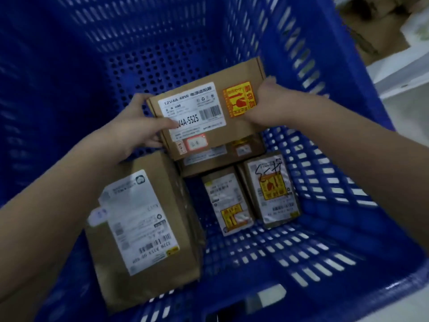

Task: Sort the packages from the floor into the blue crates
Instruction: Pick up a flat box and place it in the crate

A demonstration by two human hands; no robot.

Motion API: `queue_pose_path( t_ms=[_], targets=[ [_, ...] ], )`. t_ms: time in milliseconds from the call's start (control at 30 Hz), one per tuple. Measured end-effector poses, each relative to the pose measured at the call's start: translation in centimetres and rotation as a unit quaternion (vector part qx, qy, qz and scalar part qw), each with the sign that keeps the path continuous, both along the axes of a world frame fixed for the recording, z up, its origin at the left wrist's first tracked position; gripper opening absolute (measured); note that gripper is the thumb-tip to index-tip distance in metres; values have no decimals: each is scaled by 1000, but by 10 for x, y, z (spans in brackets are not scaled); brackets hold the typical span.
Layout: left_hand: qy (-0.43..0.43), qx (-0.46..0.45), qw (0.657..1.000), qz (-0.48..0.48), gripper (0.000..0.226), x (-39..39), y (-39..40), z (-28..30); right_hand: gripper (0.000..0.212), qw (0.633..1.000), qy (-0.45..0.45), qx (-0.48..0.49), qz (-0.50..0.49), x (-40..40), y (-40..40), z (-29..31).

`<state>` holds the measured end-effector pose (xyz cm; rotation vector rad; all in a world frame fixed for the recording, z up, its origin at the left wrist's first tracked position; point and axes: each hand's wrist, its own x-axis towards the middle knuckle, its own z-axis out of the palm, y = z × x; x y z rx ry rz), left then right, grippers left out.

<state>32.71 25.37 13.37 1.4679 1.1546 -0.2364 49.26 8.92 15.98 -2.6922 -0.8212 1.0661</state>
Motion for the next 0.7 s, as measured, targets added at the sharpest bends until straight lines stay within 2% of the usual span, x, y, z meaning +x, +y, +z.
queue_pose_path(
  t_ms=[133,267,400,500,600,700],
  targets=[
    [46,51,996,-57,66,-2,-6,-19,50,998,23,-53,7,-12,-1,-18],
    [83,50,986,-136,67,6,-3,-25,37,992,68,-106,20,-16,-5,-25],
    [113,64,975,-181,62,11,1,-26,27,991,80,-110,19,-19,-6,-27],
    [125,73,971,-190,57,13,2,-28,10,992,63,-111,15,-16,-7,-30],
    [145,72,964,-209,47,13,1,-28,20,990,19,-129,45,-17,-9,-29],
    [161,78,959,-221,59,17,0,-26,18,987,-24,-133,89,-20,-12,-27]
  ],
)
